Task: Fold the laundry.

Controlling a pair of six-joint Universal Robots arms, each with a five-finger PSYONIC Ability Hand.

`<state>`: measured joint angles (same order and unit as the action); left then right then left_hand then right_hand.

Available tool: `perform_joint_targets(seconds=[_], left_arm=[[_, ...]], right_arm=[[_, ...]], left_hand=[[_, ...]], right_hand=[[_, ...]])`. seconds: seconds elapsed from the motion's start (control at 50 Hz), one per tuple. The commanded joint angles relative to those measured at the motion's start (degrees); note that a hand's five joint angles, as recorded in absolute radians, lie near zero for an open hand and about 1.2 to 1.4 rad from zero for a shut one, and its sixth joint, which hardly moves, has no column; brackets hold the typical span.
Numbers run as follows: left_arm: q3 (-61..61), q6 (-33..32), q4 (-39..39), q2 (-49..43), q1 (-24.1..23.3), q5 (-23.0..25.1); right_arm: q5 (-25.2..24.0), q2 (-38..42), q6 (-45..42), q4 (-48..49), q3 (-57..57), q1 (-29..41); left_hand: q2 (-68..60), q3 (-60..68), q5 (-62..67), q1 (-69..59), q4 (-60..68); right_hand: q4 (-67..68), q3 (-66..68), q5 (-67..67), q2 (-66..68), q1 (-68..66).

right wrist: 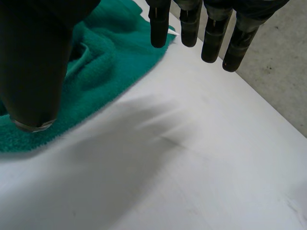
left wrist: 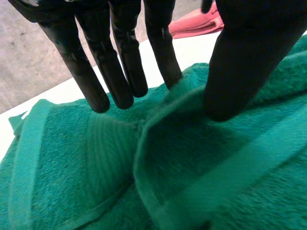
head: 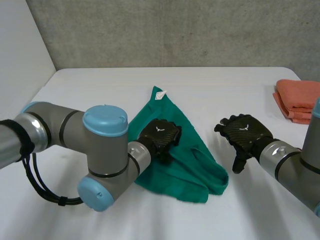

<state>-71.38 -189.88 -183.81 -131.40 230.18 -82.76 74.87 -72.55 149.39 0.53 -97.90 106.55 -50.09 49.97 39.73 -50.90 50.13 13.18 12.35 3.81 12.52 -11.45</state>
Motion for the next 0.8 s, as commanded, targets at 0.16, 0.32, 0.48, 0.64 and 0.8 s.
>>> perform_joint_targets(seconds=[0.16, 0.32, 0.48, 0.64, 0.8], left_arm=[[-1.39, -7.87, 1.0, 4.56, 0.1, -6.0], [-9.12, -11.12, 1.35, 20.12, 0.1, -8.64], [-17.74, -19.03, 7.23, 34.18, 0.1, -8.82], [-23.37, -22.11, 11.54, 45.61, -0.78, -11.89], [-23.46, -22.37, 11.98, 50.36, -0.7, -14.79]], right_arm=[[-1.04, -0.31, 0.03, -0.44, 4.11, -3.63], [-10.26, 0.83, -6.2, -2.29, 11.75, -3.89], [-23.35, 8.47, -20.96, -7.2, 23.43, -2.93], [-26.53, 19.71, -25.46, -13.79, 35.21, 1.19], [-26.44, 30.7, -29.49, -29.86, 45.58, 6.38]], left_hand=[[-29.91, 30.03, 30.27, -29.1, 29.87], [-29.91, 30.03, 30.27, -29.1, 29.87], [-29.91, 30.03, 30.27, -29.1, 29.87], [-29.91, 30.03, 30.27, -29.1, 29.87], [-29.91, 30.03, 30.27, -29.1, 29.87]], right_hand=[[-3.18, -2.35, -3.81, -2.52, 1.45], [-3.18, -2.35, -3.81, -2.52, 1.45], [-3.18, -2.35, -3.81, -2.52, 1.45], [-3.18, -2.35, -3.81, -2.52, 1.45], [-3.18, -2.35, -3.81, -2.52, 1.45]])
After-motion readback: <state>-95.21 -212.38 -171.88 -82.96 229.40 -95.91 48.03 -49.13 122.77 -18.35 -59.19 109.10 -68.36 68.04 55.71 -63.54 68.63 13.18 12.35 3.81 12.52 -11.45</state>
